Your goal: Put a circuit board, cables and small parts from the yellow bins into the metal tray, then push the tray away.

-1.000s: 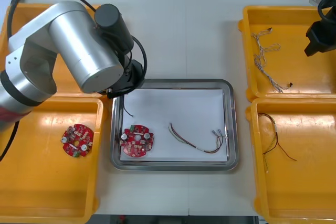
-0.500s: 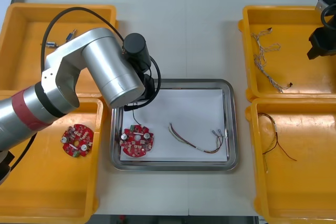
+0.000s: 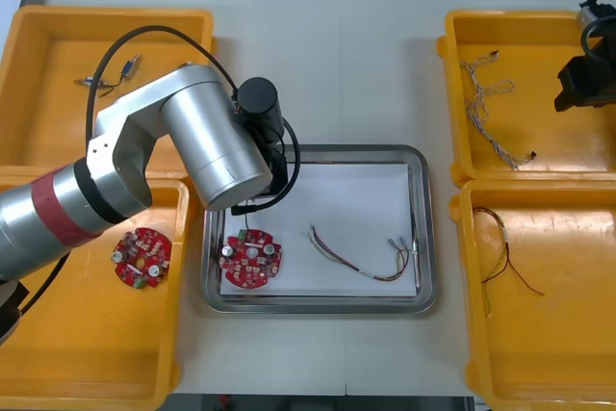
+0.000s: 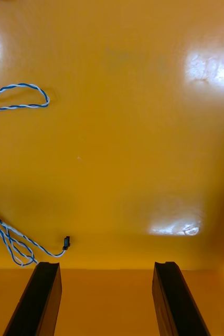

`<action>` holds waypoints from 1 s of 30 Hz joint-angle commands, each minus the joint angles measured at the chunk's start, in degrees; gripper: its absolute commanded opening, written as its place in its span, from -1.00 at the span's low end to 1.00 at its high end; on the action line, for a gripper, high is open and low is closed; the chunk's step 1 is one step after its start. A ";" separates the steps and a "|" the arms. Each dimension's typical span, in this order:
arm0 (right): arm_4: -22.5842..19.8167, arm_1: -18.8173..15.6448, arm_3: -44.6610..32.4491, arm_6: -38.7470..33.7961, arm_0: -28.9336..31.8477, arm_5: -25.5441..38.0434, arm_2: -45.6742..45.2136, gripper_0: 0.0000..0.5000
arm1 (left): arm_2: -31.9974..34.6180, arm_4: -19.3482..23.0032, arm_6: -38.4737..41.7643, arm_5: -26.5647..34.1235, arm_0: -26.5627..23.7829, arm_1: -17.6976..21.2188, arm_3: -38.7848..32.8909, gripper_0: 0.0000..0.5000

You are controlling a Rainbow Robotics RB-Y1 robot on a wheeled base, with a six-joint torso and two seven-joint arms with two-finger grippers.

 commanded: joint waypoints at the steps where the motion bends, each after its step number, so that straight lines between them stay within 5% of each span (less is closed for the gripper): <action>1: 1.32 1.73 -0.18 -2.54 -1.82 -0.35 -3.98 1.00 | -0.92 -0.67 0.44 -0.56 0.07 -1.41 -0.29 -0.46; 4: 2.38 3.14 -0.80 -2.10 -0.94 0.26 -6.79 1.00 | -1.01 -0.67 0.62 -0.56 0.07 -1.41 -0.20 0.03; 6: 2.82 3.67 -2.38 -1.83 0.02 0.44 -7.93 1.00 | -1.01 -0.67 0.79 -0.56 0.16 -1.41 -0.11 0.69; 8: 3.08 3.75 -4.14 -1.92 0.99 0.79 -7.93 1.00 | -1.01 -0.67 0.97 -0.56 0.07 -1.32 -0.20 1.00; 20: 4.49 6.57 -13.81 -3.24 7.93 2.81 -10.57 1.00 | 0.13 -0.76 1.76 -0.12 0.07 -0.97 -0.99 1.00; 30: 5.37 9.29 -16.79 -4.47 13.03 -2.55 -12.15 1.00 | 7.43 3.02 1.85 7.44 -1.51 0.62 -5.92 1.00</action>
